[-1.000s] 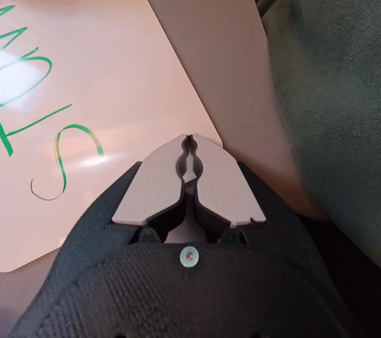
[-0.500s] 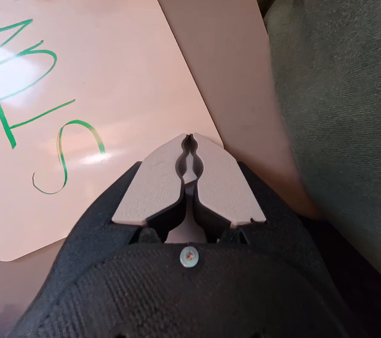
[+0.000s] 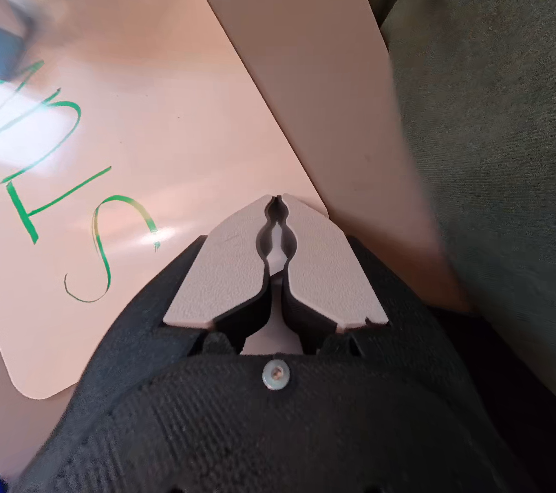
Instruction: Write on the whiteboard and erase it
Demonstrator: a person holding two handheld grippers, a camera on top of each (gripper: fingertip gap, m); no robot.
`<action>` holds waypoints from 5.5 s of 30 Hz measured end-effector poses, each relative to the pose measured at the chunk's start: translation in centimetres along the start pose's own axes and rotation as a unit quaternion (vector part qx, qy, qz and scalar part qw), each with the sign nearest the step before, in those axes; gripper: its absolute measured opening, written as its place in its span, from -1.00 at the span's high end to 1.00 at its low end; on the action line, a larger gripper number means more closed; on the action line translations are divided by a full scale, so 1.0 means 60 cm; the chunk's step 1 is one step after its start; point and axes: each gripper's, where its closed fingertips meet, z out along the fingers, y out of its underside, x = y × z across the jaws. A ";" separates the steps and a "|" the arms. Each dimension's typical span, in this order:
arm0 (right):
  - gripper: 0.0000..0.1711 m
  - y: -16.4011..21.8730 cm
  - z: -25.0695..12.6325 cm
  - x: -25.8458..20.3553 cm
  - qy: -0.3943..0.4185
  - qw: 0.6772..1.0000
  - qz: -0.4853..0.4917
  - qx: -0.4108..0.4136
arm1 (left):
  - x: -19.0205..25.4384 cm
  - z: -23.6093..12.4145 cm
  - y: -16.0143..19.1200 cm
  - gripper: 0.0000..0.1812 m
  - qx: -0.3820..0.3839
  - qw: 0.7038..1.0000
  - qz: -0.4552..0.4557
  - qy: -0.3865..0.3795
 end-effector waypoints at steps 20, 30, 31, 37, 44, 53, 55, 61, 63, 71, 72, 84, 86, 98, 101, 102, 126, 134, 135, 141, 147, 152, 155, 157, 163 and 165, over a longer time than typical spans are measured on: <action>0.37 -0.063 0.025 -0.056 -0.030 0.998 -0.061 0.002 | -0.002 0.003 -0.005 0.99 0.000 1.000 0.020 -0.016; 0.37 -0.078 0.033 -0.091 -0.035 0.993 -0.112 -0.023 | 0.002 0.001 -0.003 0.99 -0.002 1.000 0.014 0.000; 0.37 -0.074 0.031 -0.117 -0.036 0.988 -0.150 -0.029 | 0.002 0.001 -0.003 0.99 -0.002 1.000 0.013 0.002; 0.37 -0.090 0.040 -0.006 -0.011 0.999 -0.030 -0.018 | 0.005 0.001 -0.002 0.99 -0.011 1.000 0.016 0.001; 0.38 -0.077 0.035 -0.043 -0.016 0.996 -0.074 -0.044 | 0.003 0.001 -0.002 0.99 -0.012 1.000 0.019 -0.005; 0.38 -0.119 0.048 -0.116 -0.042 0.990 -0.135 -0.027 | 0.006 0.002 -0.002 0.99 -0.009 1.000 0.018 -0.001; 0.38 -0.145 0.058 -0.058 -0.028 0.997 -0.077 -0.011 | 0.006 0.002 -0.002 0.99 -0.009 1.000 0.020 -0.003; 0.38 -0.140 0.051 -0.228 -0.092 0.969 -0.230 -0.009 | 0.006 0.001 -0.002 0.99 -0.007 1.000 0.022 -0.002; 0.38 -0.143 0.057 -0.132 -0.047 0.986 -0.155 -0.024 | 0.005 0.002 -0.001 0.99 -0.006 1.000 0.020 -0.001; 0.38 -0.155 0.054 -0.243 -0.109 0.964 -0.243 -0.020 | 0.006 0.001 -0.001 0.99 -0.007 1.000 0.022 -0.006; 0.38 -0.156 0.055 -0.199 -0.092 0.976 -0.197 -0.023 | 0.006 0.001 -0.001 0.99 -0.007 1.000 0.022 -0.006; 0.38 -0.244 0.080 -0.167 -0.067 0.978 -0.196 -0.009 | 0.005 0.000 0.002 0.99 -0.007 1.000 0.023 -0.010; 0.38 -0.264 0.083 -0.226 -0.089 0.965 -0.245 0.009 | 0.005 -0.001 0.003 0.99 -0.007 1.000 0.022 -0.009; 0.38 -0.219 0.066 -0.307 -0.118 0.940 -0.320 -0.025 | 0.007 -0.001 0.003 0.99 -0.007 1.000 0.021 -0.009; 0.38 -0.178 0.054 -0.230 -0.105 0.963 -0.241 -0.053 | 0.007 -0.001 0.003 1.00 -0.005 1.000 0.017 -0.007; 0.38 -0.186 0.059 -0.173 -0.064 0.974 -0.212 -0.051 | 0.007 -0.001 0.003 0.99 -0.006 1.000 0.018 -0.008; 0.38 -0.004 0.004 -0.108 -0.016 0.997 -0.070 -0.034 | 0.007 0.000 0.001 0.99 0.000 1.000 0.020 -0.024; 0.38 -0.031 0.019 0.121 0.024 0.996 0.084 0.034 | 0.010 0.000 -0.001 0.99 -0.002 1.000 0.013 -0.016; 0.38 -0.046 0.024 0.121 0.031 0.996 0.074 0.027 | 0.011 0.000 -0.001 0.99 -0.002 1.000 0.011 -0.014; 0.37 -0.128 0.047 0.023 0.007 1.000 -0.020 0.004 | 0.011 0.000 -0.003 0.99 -0.001 1.000 0.011 -0.012; 0.37 -0.108 0.037 -0.116 -0.039 0.990 -0.136 -0.016 | 0.011 0.000 -0.004 0.99 0.000 1.000 0.014 -0.010; 0.37 -0.018 0.009 0.022 0.023 0.987 -0.110 -0.114 | 0.009 0.001 -0.007 0.99 0.006 1.000 0.014 -0.010; 0.37 -0.039 -0.008 0.125 0.036 0.997 -0.006 -0.068 | 0.009 0.002 -0.009 1.00 0.004 1.000 0.019 -0.017; 0.37 -0.082 -0.016 0.184 0.045 0.997 0.060 -0.010 | 0.008 0.002 -0.011 1.00 0.004 1.000 0.018 -0.017; 0.36 -0.116 0.037 0.284 0.058 0.983 0.172 -0.002 | 0.008 0.003 -0.014 1.00 0.005 1.000 0.016 -0.014; 0.35 -0.112 0.057 0.292 0.060 0.982 0.177 -0.012 | 0.008 0.003 -0.015 1.00 0.006 1.000 0.015 -0.013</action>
